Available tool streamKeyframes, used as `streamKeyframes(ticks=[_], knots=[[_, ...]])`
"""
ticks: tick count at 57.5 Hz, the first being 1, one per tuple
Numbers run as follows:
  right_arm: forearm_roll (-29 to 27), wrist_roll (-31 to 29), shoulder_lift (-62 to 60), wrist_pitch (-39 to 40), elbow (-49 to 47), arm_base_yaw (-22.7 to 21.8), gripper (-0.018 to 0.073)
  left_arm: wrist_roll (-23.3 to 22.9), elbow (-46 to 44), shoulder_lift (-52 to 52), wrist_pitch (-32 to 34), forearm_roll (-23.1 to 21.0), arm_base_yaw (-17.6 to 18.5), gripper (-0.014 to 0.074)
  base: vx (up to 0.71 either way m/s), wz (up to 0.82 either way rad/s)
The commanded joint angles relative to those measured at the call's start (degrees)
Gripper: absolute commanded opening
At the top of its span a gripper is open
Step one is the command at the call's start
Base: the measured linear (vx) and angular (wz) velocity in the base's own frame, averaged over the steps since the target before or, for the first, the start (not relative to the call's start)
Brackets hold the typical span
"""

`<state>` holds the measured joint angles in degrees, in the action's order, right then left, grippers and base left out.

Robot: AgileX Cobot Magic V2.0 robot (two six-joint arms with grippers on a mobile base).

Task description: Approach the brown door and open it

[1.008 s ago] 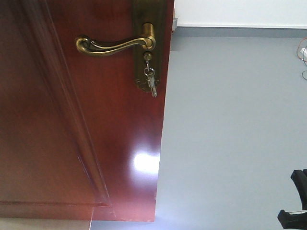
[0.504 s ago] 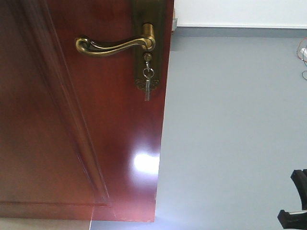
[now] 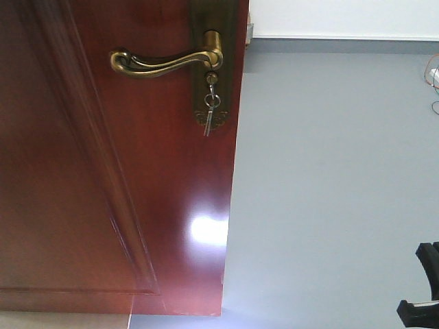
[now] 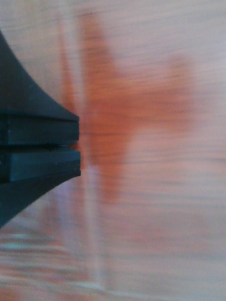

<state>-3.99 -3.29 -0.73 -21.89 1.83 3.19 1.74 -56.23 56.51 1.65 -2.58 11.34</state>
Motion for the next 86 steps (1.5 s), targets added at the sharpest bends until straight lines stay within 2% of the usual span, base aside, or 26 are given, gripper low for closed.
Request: streamKeyframes(ticks=[1, 17, 29, 38, 49, 58, 82, 86], knots=[[0.4, -0.5, -0.3, 4.6, 0.2, -0.1, 0.0, -1.0, -1.8, -0.5, 6.2, 0.5, 0.0, -0.0003, 0.0, 0.0], [0.4, -0.5, -0.3, 4.6, 0.2, -0.1, 0.0, -1.0, -1.8, -1.4, 3.5, 0.4, 0.0, -0.0003, 0.0, 0.0], [0.4, -0.5, -0.3, 4.5, 0.2, -0.1, 0.0, 1.0, -1.8, -6.7, -6.3, 0.5, -0.8, -0.0003, 0.0, 0.0], [0.4, -0.5, -0.3, 4.5, 0.2, -0.1, 0.0, 3.2, -0.6, -11.9, -12.4, 0.4, -3.2, -0.0003, 0.0, 0.0], [0.4, -0.5, -0.3, 4.5, 0.2, -0.1, 0.0, 3.0, 8.3, -20.1, -9.0, 0.1, -5.9, -0.0003, 0.0, 0.0], [0.4, -0.5, -0.3, 4.5, 0.2, -0.1, 0.0, 1.4, 19.8, -28.5, -5.0, -0.1, -7.1, -0.0003, 0.0, 0.0], [0.4, -0.5, -0.3, 4.5, 0.2, -0.1, 0.0, 1.0, 44.0, -49.3, 0.7, 0.0, -7.2, -0.0003, 0.0, 0.0], [0.4, -0.5, -0.3, 4.5, 0.2, -0.1, 0.0, -1.0, 48.1, -52.3, 0.7, -0.1, -7.2, -0.0003, 0.0, 0.0]])
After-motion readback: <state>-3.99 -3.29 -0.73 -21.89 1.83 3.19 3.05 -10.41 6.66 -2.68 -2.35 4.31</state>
